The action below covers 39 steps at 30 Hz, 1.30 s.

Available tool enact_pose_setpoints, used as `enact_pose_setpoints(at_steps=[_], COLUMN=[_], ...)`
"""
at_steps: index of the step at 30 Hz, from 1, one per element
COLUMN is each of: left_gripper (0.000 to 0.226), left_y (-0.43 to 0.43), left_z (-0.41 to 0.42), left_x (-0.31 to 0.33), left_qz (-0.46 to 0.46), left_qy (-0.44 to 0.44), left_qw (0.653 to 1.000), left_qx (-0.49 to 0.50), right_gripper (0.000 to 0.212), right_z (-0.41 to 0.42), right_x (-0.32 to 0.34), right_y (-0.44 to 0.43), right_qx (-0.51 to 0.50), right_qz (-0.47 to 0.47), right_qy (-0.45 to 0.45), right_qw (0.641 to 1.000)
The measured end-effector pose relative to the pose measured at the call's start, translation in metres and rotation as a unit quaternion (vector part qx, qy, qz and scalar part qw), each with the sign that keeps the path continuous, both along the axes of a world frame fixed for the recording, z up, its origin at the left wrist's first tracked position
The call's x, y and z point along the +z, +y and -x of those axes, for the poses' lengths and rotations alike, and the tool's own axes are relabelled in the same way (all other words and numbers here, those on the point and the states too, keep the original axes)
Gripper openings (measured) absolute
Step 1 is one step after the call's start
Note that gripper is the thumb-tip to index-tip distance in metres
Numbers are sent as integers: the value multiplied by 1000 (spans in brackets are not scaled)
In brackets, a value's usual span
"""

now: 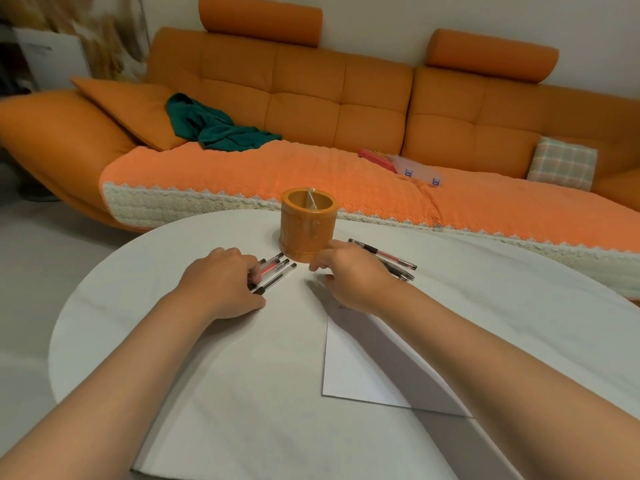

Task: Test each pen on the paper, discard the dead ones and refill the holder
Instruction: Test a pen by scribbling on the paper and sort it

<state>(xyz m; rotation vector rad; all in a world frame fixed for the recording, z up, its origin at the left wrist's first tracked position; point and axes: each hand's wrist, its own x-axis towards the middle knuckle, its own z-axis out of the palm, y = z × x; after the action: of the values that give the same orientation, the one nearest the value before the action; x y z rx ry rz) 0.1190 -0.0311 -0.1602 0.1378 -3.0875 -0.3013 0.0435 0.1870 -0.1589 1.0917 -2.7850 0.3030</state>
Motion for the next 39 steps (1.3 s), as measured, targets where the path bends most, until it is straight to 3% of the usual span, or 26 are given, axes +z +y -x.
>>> enact_pose_setpoints(at_steps=[5, 11, 14, 17, 24, 30, 32, 35, 39], left_gripper=[17, 15, 16, 17, 10, 5, 11, 4, 8], left_y=[-12, -20, -18, -12, 21, 71, 87, 105, 114], left_z=[-11, -20, -20, -18, -9, -2, -1, 3, 8], left_x=[-3, -7, -6, -3, 2, -7, -11, -15, -19], left_qz=[-9, -36, -36, -38, -140, -289, -325, -361, -350], left_qy=[18, 33, 42, 59, 75, 111, 122, 106, 68], left_qw=[1000, 998, 997, 994, 985, 946, 930, 915, 921], left_qx=[-9, -37, -60, -79, -67, -100, -116, -142, -160], right_gripper=[30, 20, 18, 17, 16, 36, 31, 32, 27], right_z=[-11, -14, -19, -21, -29, -42, -46, -44, -36], right_x=[-6, -18, -14, -7, 1, -2, -5, -8, -15], right_y=[-46, -56, -52, -41, 11, 53, 64, 83, 103], right_qx=[116, 138, 148, 129, 83, 48, 43, 28, 25], right_qz=[-6, -38, -45, -22, 18, 20, 34, 17, 5], right_qy=[24, 65, 42, 6, 3, -32, -40, -5, 19], right_qw=[993, 988, 987, 991, 996, 998, 998, 999, 1000])
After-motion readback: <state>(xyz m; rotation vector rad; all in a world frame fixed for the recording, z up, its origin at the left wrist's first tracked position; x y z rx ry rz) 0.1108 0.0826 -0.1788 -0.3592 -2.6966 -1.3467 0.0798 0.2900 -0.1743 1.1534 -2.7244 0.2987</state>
